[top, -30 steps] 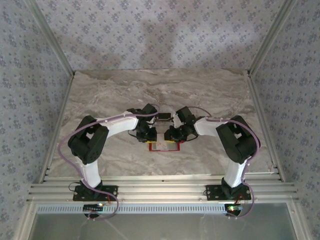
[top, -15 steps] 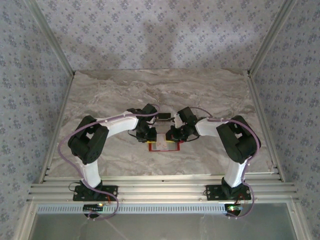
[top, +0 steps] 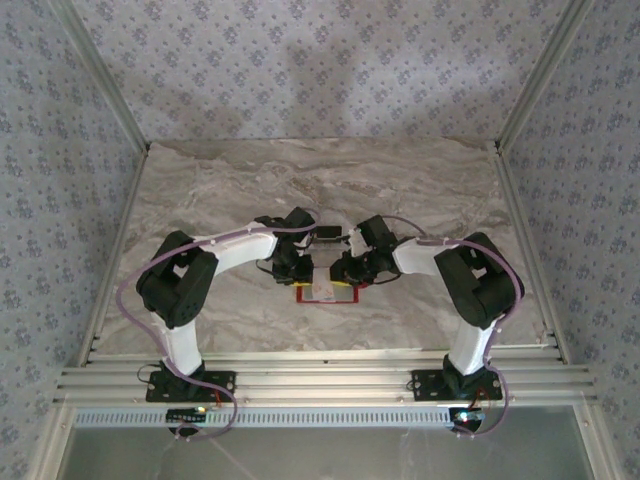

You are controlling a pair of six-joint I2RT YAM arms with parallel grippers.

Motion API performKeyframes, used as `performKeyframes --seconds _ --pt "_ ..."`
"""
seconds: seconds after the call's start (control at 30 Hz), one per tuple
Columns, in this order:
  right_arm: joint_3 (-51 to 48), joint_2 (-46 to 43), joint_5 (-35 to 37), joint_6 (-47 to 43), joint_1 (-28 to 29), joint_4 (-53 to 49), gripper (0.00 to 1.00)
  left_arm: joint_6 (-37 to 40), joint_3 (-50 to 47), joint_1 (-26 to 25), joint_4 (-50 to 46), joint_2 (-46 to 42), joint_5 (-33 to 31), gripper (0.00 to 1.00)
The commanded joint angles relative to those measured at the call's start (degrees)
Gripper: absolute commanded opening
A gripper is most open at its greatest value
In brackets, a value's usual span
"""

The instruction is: Take the credit cards out of the card holder

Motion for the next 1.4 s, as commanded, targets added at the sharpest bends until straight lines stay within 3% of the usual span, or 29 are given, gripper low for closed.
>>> performKeyframes --seconds 0.0,0.47,0.87,1.37 --pt "-0.8 0.8 -3.6 2.1 0.3 3.0 0.18 0.8 -0.5 -0.2 -4.1 2.2 -2.9 0.18" --pt "-0.1 3.4 -6.3 3.8 1.6 6.1 0.19 0.7 -0.6 -0.3 -4.4 2.8 -2.3 0.14" --pt "-1.8 0.5 -4.3 3.9 0.5 5.6 0.08 0.6 -0.5 -0.3 -4.8 2.7 -3.0 0.14" --pt "-2.7 -5.1 1.1 -3.3 -3.2 -6.6 0.0 0.8 -0.5 -0.2 -4.8 2.5 -3.2 0.14"
